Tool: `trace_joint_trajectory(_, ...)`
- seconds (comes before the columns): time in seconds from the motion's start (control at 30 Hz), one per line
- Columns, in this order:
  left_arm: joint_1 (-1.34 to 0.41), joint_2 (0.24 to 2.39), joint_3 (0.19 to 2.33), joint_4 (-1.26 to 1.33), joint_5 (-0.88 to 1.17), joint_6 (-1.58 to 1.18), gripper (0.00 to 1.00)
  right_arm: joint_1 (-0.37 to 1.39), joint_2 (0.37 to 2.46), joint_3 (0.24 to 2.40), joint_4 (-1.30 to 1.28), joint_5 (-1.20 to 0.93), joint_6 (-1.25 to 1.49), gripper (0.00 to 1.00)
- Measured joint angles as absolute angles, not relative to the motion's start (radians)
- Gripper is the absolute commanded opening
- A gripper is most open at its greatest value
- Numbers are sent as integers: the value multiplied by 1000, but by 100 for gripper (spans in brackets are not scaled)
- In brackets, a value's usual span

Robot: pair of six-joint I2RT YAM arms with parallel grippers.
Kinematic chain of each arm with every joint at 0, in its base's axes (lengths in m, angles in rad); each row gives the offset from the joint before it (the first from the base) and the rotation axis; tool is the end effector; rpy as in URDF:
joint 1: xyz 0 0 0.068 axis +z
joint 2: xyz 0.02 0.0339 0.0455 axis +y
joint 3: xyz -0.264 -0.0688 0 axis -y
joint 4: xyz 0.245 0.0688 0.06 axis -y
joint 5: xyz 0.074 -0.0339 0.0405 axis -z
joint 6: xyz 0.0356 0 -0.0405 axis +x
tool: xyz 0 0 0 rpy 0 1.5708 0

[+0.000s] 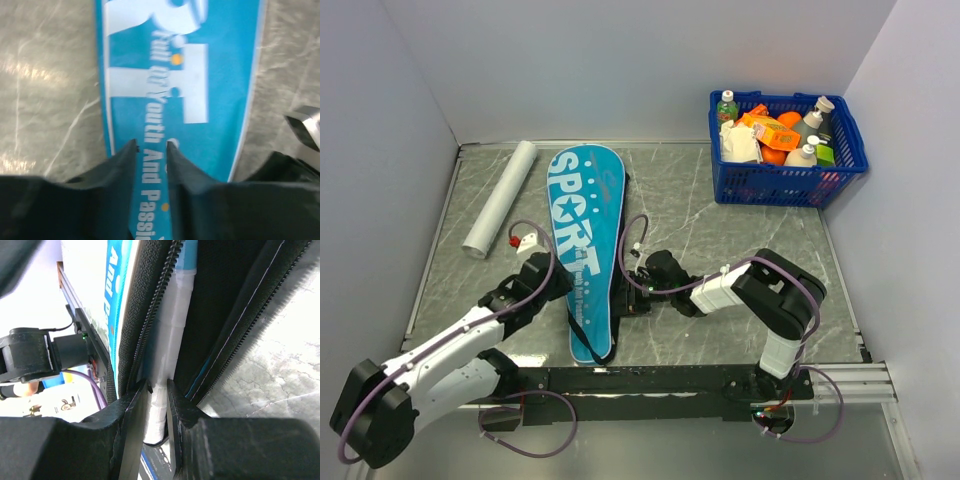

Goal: Pack up the badminton gear

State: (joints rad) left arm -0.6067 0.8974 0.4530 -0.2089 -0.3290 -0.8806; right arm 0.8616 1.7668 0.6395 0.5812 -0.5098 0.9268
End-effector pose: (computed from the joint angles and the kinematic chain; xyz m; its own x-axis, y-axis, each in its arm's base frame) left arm 0.1609 -0.0977 0.2033 -0.5715 -0.4917 -0.6570 -0.1757 0.8554 -0.4873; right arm 0.1956 0.2546 0.1223 -0.9500 -0.0352 -0.3104 -0.2903 0.4665 0.8356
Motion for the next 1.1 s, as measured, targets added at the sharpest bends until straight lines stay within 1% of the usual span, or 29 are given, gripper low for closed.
trace_joint_trajectory(0.03, -604, 910, 450, -216, -340, -897, 19, 862, 1767, 640, 582, -511, 927, 29)
trace_joint_trajectory(0.1, -595, 934, 438, -226, -357, -915, 11, 862, 1767, 640, 583, -514, 926, 29)
trace_joint_trajectory(0.13, -590, 943, 432, -229, -361, -925, 3, 862, 1767, 640, 583, -515, 927, 29)
trace_joint_trajectory(0.17, -580, 955, 424, -232, -365, -933, 1, 862, 1767, 640, 583, -517, 926, 29)
trace_joint_trajectory(0.47, -517, 1013, 409, -269, -398, -962, 1, 862, 1767, 640, 583, -520, 926, 29)
trace_joint_trajectory(0.63, -512, 1100, 411, -268, -395, -964, 1, 862, 1767, 640, 585, -521, 927, 29)
trace_joint_trajectory(0.83, -509, 1203, 439, -163, -353, -964, 1, 862, 1768, 640, 592, -527, 928, 30)
trace_joint_trajectory(1.1, -505, 1228, 439, -101, -329, -959, 1, 873, 1802, 640, 651, -548, 961, 31)
